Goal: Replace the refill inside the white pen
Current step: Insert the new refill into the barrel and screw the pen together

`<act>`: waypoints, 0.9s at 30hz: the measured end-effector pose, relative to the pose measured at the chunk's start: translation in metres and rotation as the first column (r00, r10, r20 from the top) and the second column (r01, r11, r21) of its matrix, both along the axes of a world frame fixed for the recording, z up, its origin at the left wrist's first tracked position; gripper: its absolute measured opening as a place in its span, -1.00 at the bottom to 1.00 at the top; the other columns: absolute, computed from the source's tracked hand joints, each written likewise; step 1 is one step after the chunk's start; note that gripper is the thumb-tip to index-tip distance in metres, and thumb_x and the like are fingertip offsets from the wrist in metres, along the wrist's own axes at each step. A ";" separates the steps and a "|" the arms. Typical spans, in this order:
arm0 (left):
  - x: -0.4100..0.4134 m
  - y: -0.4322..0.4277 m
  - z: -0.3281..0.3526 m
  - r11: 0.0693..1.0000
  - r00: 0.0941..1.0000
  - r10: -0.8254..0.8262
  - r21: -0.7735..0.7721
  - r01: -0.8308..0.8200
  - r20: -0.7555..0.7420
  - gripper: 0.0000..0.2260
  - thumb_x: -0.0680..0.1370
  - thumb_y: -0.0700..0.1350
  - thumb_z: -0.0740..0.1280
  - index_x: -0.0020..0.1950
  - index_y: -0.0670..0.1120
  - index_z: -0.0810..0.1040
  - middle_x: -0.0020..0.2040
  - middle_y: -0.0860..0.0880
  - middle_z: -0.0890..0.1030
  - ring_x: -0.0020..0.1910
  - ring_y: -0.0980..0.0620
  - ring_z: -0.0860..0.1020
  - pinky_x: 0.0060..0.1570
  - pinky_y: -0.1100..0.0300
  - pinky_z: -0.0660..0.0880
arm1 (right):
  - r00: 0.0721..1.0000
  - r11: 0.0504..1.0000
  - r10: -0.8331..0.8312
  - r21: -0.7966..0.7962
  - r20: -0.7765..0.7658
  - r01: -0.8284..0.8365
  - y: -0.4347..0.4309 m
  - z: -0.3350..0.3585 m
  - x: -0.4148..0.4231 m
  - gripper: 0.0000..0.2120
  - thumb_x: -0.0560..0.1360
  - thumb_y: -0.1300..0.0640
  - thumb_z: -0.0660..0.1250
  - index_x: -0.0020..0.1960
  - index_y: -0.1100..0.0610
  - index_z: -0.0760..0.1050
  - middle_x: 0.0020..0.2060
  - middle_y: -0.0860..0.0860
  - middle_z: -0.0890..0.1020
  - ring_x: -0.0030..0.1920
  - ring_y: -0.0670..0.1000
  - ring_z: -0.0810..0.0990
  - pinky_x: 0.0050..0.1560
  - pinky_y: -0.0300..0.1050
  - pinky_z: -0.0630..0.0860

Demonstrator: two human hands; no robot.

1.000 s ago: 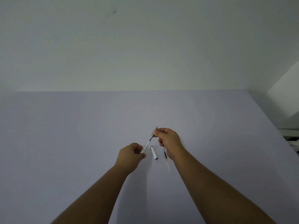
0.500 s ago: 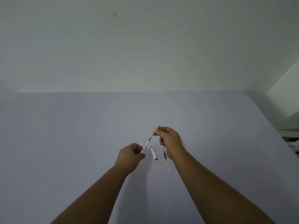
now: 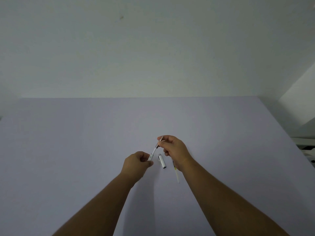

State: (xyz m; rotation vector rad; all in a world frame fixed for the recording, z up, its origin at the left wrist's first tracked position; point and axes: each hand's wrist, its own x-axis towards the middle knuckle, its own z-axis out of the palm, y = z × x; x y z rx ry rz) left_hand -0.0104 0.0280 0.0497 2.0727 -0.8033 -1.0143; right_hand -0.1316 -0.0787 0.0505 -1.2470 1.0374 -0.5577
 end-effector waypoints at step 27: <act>-0.001 -0.004 0.017 1.000 1.000 0.015 -0.018 -0.014 0.026 -0.90 0.40 -0.14 0.47 -0.15 0.00 0.59 -0.26 0.08 0.59 -0.30 0.14 0.52 -0.36 0.26 0.43 | 0.965 0.994 0.105 0.014 -0.240 -0.105 0.003 0.005 0.013 -0.69 0.36 -0.13 0.45 -0.34 0.05 0.45 -0.37 -0.06 0.50 -0.33 -0.04 0.44 -0.25 -0.15 0.43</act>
